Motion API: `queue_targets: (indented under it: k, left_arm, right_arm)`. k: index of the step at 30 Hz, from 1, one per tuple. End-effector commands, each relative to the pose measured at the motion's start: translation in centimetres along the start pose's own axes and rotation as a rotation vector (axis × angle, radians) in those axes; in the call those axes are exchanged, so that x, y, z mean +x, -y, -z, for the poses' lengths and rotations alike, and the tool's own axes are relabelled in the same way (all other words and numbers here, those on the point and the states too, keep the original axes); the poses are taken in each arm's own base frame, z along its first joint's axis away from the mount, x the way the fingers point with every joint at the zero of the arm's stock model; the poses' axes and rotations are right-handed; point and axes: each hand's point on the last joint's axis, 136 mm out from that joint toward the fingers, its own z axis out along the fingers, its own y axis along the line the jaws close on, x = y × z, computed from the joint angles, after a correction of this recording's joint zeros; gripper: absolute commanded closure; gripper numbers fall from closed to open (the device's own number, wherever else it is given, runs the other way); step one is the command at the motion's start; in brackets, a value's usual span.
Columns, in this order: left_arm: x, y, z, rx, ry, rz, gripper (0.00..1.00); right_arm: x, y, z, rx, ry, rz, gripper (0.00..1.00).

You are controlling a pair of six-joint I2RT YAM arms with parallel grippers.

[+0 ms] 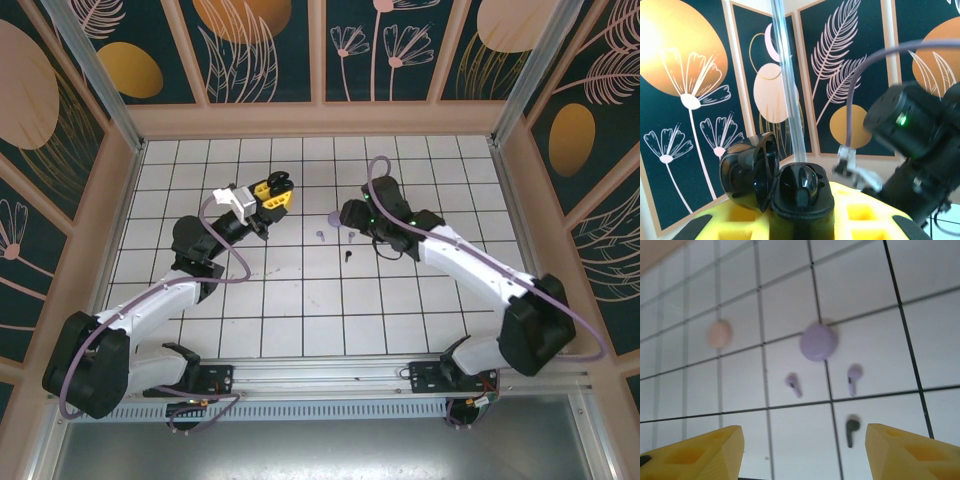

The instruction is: Insert the wireless bluetooth earbuds into the charging case

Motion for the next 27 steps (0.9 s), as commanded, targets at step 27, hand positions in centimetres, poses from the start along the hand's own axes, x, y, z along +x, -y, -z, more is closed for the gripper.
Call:
queue_targets:
  k: [27]
  left_arm:
    - [-1.0, 0.4, 1.3, -0.026, 0.070, -0.029, 1.00]
  right_arm:
    - [7.0, 4.3, -10.0, 0.336, -0.256, -0.038, 0.52]
